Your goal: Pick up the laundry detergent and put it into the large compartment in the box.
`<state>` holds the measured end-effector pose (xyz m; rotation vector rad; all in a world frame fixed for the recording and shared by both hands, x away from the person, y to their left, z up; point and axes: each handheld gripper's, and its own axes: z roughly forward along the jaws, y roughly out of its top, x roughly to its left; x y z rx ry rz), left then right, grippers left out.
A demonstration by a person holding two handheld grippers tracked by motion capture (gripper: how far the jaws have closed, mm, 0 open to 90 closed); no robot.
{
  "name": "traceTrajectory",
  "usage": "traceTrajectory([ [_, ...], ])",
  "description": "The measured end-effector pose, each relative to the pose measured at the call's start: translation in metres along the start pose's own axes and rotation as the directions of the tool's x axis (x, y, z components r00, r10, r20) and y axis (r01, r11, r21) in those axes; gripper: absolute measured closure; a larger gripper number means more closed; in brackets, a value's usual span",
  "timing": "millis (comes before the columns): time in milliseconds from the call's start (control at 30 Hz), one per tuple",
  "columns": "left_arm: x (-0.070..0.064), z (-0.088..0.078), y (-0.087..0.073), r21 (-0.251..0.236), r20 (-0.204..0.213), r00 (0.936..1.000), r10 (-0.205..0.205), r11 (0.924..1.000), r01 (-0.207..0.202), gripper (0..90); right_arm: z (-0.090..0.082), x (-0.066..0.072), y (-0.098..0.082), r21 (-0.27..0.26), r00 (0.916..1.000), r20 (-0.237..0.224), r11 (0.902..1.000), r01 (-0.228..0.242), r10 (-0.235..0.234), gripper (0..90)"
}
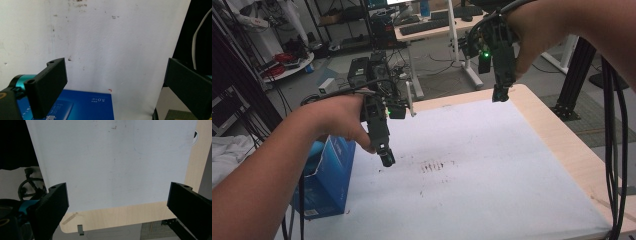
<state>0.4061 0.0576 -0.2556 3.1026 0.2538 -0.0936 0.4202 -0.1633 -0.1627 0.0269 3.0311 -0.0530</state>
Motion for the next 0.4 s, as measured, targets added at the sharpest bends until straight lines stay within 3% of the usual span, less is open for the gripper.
traceTrajectory([
  [400, 0.0016, -0.0005, -0.0078, 0.003, 0.000, 0.9999, -0.015, 0.9999, 0.015, 4.6, 0.0011, -0.0010, 0.0025, 0.001, 1.0000, 0.000, 1.0000, 0.000, 0.000, 2.7],
])
